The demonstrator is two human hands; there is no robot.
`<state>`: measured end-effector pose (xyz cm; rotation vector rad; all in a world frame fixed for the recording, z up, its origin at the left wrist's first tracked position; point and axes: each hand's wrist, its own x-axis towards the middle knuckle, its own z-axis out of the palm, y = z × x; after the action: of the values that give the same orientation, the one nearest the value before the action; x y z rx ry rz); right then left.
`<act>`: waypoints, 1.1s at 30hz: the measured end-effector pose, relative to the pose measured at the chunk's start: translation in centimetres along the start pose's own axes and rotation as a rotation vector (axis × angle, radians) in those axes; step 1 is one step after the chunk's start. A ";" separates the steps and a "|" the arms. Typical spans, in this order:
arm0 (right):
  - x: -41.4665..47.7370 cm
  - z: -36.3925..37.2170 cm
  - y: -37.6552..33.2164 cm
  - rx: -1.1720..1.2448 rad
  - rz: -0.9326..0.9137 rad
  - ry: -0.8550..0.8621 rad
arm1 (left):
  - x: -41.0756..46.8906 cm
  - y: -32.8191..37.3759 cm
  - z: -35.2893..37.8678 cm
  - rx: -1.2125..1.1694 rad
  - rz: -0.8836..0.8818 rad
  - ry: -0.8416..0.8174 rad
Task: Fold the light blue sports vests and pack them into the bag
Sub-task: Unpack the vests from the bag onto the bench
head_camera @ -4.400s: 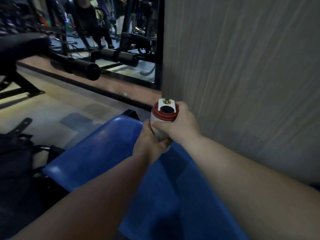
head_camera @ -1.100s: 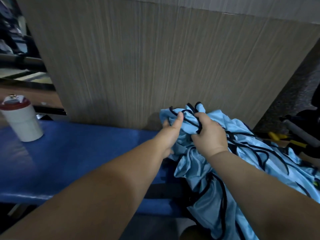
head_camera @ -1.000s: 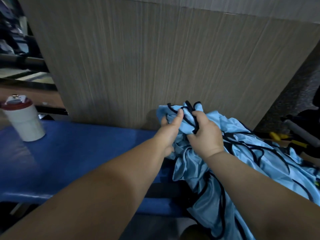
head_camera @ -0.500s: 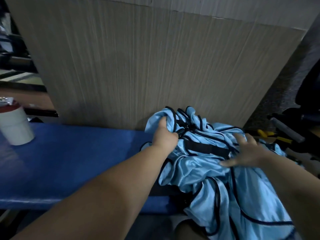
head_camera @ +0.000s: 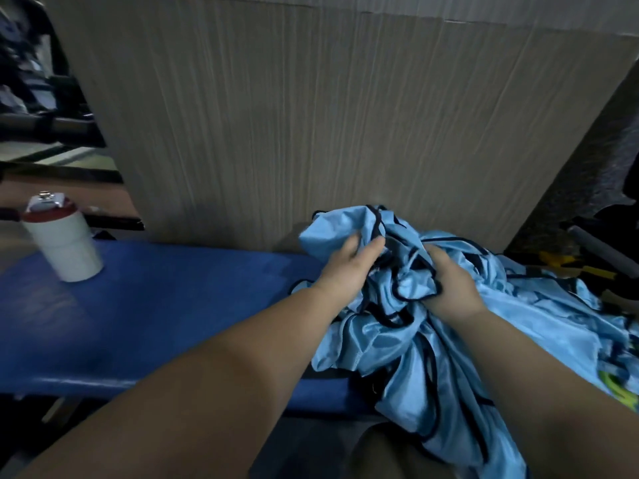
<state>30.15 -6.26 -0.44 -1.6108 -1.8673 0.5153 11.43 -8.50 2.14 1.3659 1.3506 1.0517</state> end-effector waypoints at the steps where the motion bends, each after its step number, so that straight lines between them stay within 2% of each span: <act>1: 0.2 0.5 -0.9 0.034 -0.027 0.012 | 0.1 -0.2 -0.5 -0.020 0.024 -0.001; 11: 3.0 6.9 -12.6 0.301 -0.222 0.096 | 0.3 0.8 -11.1 0.085 0.203 0.240; 19: 3.8 13.7 -18.9 0.428 -0.245 0.007 | -0.9 0.9 -19.6 0.258 0.195 0.309; 23: 3.8 15.9 -19.2 0.387 -0.244 -0.094 | -0.9 -1.0 -21.8 0.260 0.100 0.300; 29: 2.8 16.1 -16.6 0.268 -0.243 -0.379 | -0.1 -6.6 -22.2 0.350 -0.202 0.154; 31: 2.8 15.5 -15.6 0.232 -0.246 -0.391 | -0.1 -7.6 -21.9 0.419 -0.231 0.186; 33: 3.3 14.6 -14.5 0.040 -0.221 -0.320 | 0.2 -8.0 -21.7 0.489 -0.287 0.249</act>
<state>9.40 -4.29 -1.19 -1.3334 -2.2217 0.7414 -11.47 -7.56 -1.02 1.3523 2.0201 0.7388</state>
